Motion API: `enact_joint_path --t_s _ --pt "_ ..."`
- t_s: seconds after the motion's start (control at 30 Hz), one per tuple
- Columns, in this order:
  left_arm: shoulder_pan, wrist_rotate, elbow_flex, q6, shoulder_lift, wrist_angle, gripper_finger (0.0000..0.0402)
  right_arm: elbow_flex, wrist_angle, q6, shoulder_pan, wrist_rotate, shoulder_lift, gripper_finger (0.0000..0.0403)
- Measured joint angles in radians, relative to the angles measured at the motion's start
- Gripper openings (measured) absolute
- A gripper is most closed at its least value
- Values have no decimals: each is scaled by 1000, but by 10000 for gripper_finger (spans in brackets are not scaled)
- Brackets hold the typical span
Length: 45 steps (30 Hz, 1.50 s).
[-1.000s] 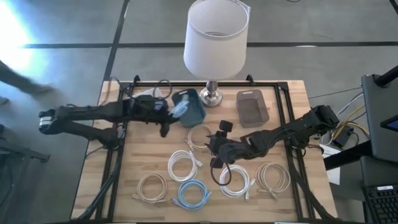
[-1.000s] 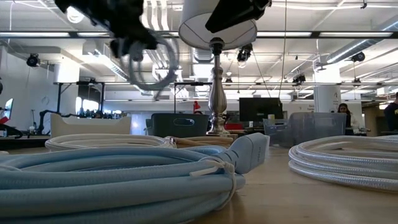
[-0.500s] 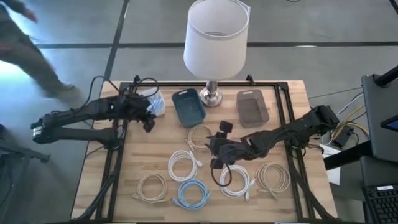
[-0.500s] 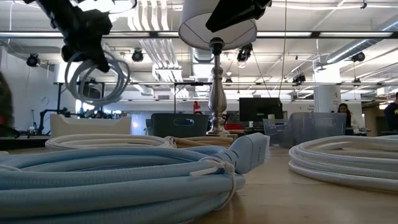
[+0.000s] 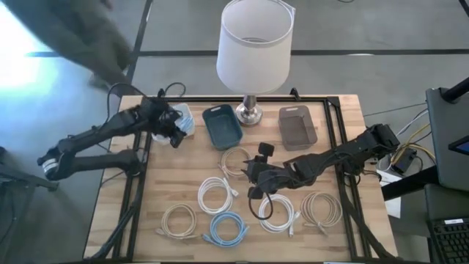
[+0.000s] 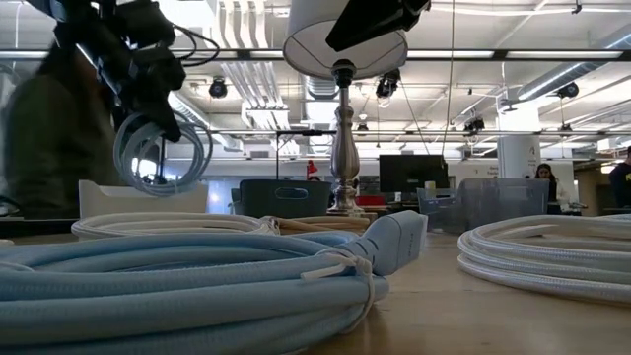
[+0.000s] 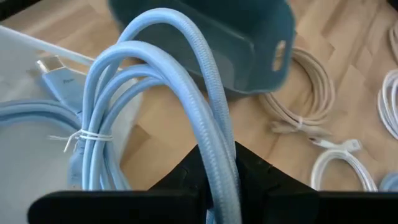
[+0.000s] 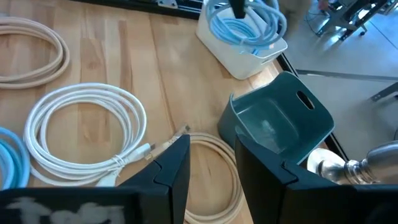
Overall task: Pick & Place USB Port
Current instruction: Put the right blue charger cable into the white bin
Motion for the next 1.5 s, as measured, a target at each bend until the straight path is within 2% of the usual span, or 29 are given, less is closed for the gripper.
enact_joint_path --t_s 0.13,0.27,0.47,0.7,0.77,0.87,1.13,1.3,1.5 --pt "114 123 1 60 40 -4 54 0 0 -1 0 0 0 119" --pt "183 136 1 101 93 -6 54 0 0 -1 0 -1 0 123" --pt "198 155 1 134 147 -6 54 0 0 1 0 -1 0 124" --pt "198 329 1 151 169 -14 62 0 0 3 0 -1 0 114" --pt "198 338 1 154 163 -14 67 0 0 3 0 -1 0 112" --pt "197 287 1 157 154 -15 77 0 0 3 0 -1 0 112" --pt "197 -4 83 251 153 -161 119 0 1 3 0 -1 0 118" --pt "198 -207 126 270 153 -197 147 0 1 3 0 -1 1 114" --pt "198 -350 120 275 161 -197 164 0 1 3 0 -2 1 105"
